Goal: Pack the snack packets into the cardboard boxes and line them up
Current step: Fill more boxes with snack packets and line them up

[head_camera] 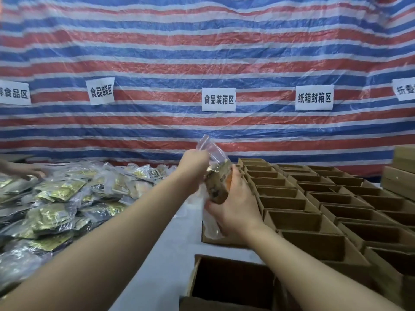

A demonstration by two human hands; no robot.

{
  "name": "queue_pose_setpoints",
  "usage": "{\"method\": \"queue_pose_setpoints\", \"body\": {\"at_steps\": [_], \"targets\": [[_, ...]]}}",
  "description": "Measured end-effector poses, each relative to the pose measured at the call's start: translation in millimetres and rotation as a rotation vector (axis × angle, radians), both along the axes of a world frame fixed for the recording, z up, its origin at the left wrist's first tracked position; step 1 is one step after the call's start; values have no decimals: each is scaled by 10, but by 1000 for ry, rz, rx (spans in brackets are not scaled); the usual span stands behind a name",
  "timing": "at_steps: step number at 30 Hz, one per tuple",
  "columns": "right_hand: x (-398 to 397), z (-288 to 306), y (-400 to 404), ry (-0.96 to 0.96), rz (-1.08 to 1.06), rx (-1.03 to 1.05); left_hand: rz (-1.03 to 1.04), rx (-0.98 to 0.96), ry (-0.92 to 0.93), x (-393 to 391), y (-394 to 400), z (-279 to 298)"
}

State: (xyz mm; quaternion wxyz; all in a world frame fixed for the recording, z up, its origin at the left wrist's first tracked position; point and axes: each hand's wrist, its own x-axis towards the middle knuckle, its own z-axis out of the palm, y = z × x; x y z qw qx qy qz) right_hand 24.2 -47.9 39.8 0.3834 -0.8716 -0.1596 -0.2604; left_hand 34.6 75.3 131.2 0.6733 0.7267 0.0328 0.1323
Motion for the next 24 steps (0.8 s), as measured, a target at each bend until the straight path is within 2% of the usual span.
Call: {"method": "queue_pose_setpoints", "body": {"at_steps": [2,4,8,11,14,18,24], "targets": [[-48,66,-129,62,96,117,-131,-146,25,-105,-6,-7],[-98,121,-262,137,210,262,-179,-125,11,-253,-6,-98],[-240,95,-548,255,362,569,-145,148,-12,-622,41,-564],[-381,-14,-753,325,452,652,-218,459,77,-858,116,-1066],[-537,-160,-867,378,476,578,-314,597,261,-950,157,-1438],[-675,-384,-909,461,515,424,-307,430,309,-997,176,-1638],[-779,-412,-788,570,581,-172,-335,295,234,-1088,201,-1657]]}}
